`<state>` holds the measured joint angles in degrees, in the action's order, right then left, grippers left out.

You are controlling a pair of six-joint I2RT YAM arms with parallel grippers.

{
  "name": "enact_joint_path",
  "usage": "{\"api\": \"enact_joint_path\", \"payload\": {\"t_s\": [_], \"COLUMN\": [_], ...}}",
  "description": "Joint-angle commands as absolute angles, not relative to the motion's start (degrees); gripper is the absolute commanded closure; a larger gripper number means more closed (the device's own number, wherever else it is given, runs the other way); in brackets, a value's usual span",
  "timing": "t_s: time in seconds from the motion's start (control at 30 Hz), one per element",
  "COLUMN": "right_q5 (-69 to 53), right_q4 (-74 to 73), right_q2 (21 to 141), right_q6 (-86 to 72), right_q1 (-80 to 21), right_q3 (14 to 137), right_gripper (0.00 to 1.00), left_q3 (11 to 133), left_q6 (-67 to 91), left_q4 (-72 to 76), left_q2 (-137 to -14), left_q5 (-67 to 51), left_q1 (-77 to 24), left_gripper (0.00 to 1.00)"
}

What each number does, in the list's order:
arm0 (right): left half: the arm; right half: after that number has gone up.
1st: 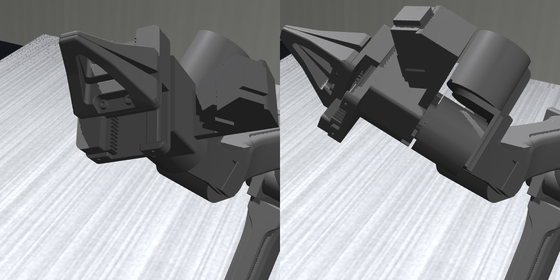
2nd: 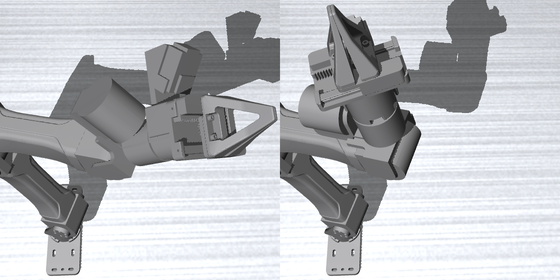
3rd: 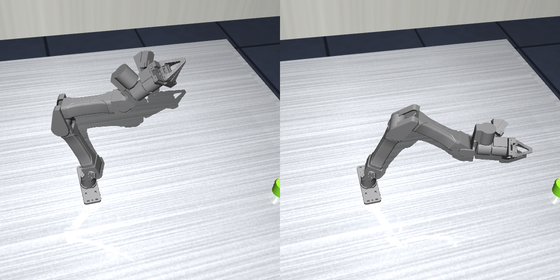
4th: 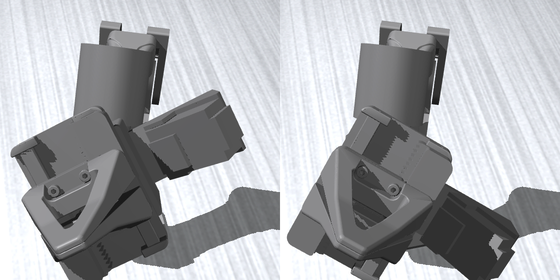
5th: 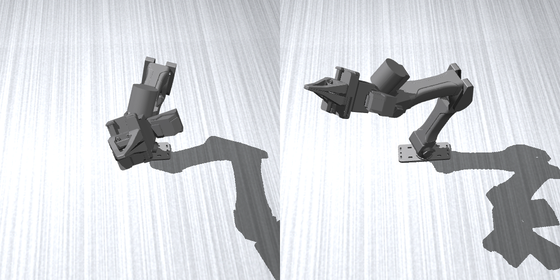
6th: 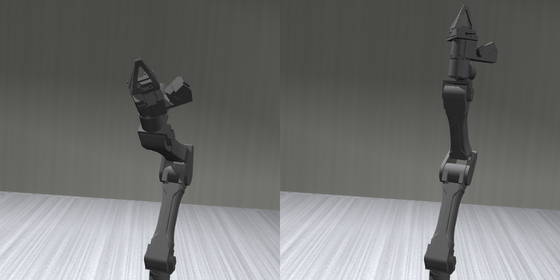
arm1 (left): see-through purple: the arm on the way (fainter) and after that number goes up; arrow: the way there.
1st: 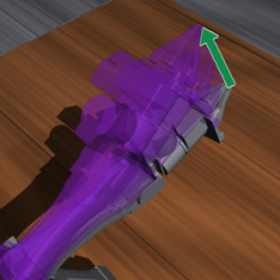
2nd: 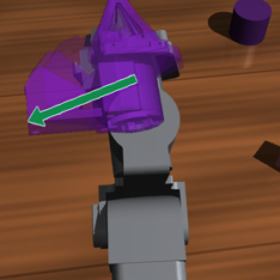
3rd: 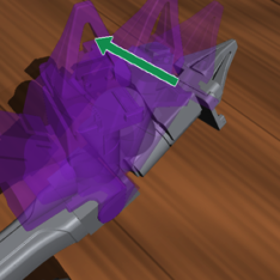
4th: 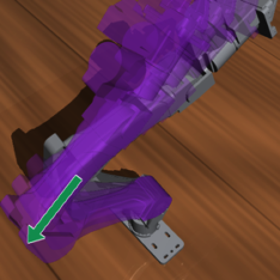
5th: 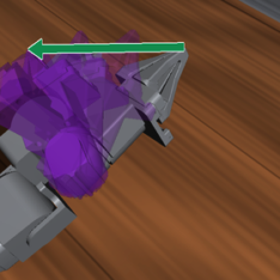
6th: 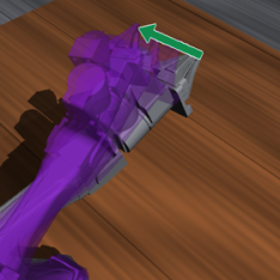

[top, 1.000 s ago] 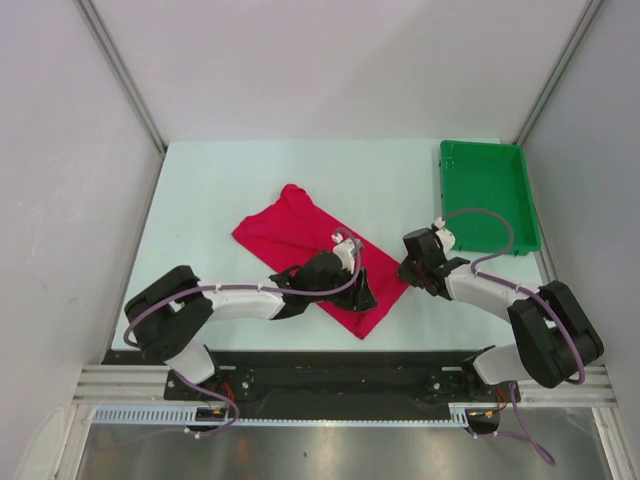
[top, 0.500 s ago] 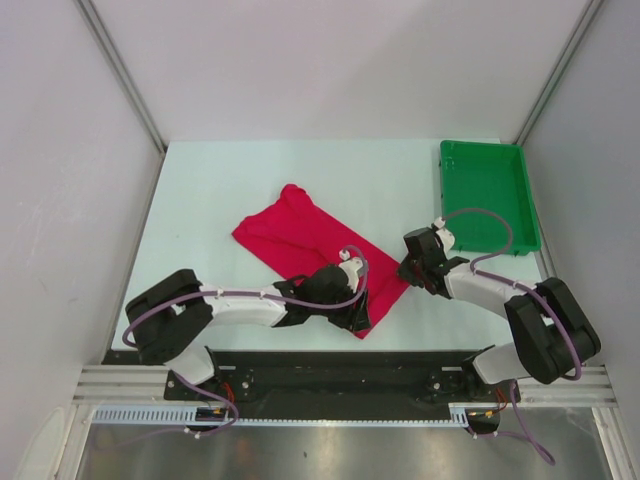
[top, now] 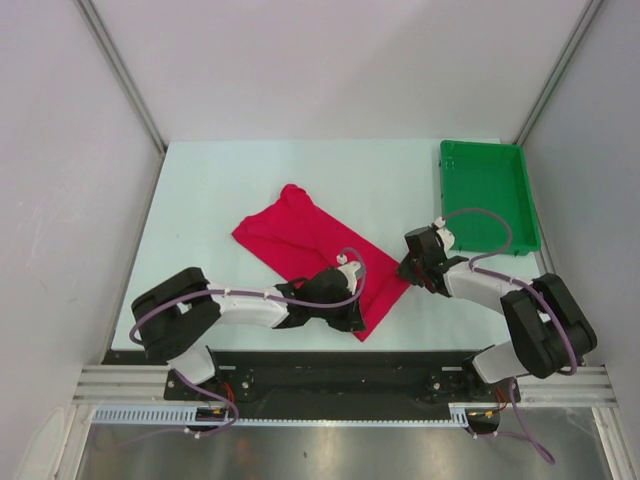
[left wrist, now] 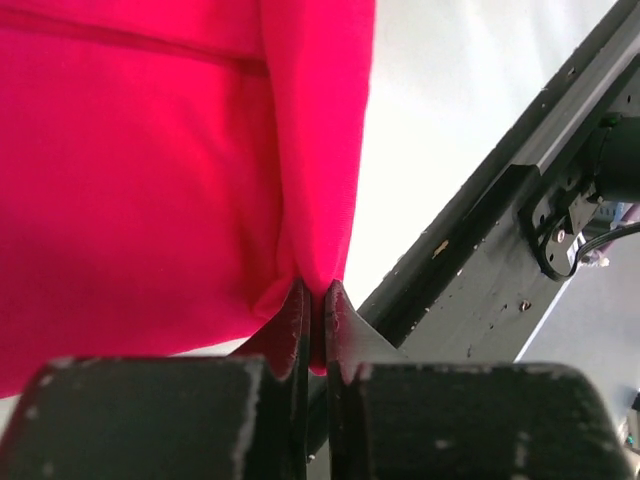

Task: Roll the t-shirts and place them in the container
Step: Roll the T-shirt to the center of the board.

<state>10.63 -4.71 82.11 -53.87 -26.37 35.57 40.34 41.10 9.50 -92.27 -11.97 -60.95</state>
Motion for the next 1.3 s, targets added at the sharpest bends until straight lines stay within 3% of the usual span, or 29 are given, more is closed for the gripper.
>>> {"api": "enact_joint_path", "payload": {"t_s": [0.0, 0.1, 0.13, 0.33, 0.43, 0.73, 1.27], "right_q5": [10.9, 10.8, 10.7, 10.4, 10.1, 10.0, 9.6], "right_q4": [-2.6, -2.2, -2.1, -1.8, -1.8, -2.4, -2.6], "right_q2": [84.2, 85.2, 85.3, 86.0, 85.8, 85.7, 86.3], "right_q6": [-52.6, -52.6, -52.4, -52.5, -52.6, -52.5, -52.4], "right_q1": [-26.0, -26.0, -26.0, -26.0, -26.1, -26.0, -25.5], "right_q3": [35.5, 35.6, 35.5, 35.6, 35.5, 35.6, 35.6], "right_gripper": [0.82, 0.82, 0.82, 0.83, 0.83, 0.83, 0.83], "left_q3": [38.2, 38.5, 38.5, 42.2, 46.9, 62.7, 68.0], "left_q6": [45.0, 44.0, 43.6, 36.7, 31.7, 21.8, 19.0], "left_q4": [9.6, 7.5, 6.3, -3.4, -7.3, -10.4, -7.1], "left_q2": [-93.5, -92.6, -91.8, -83.3, -81.3, -91.4, -106.3], "left_q5": [-11.3, -8.2, -6.4, -0.9, 4.7, 15.8, 27.5], "left_q1": [-60.9, -60.9, -61.0, -61.5, -63.6, -70.3, -75.2], "left_gripper": [0.97, 0.92, 0.82, 0.48, 0.4, 0.36, 0.36]}}
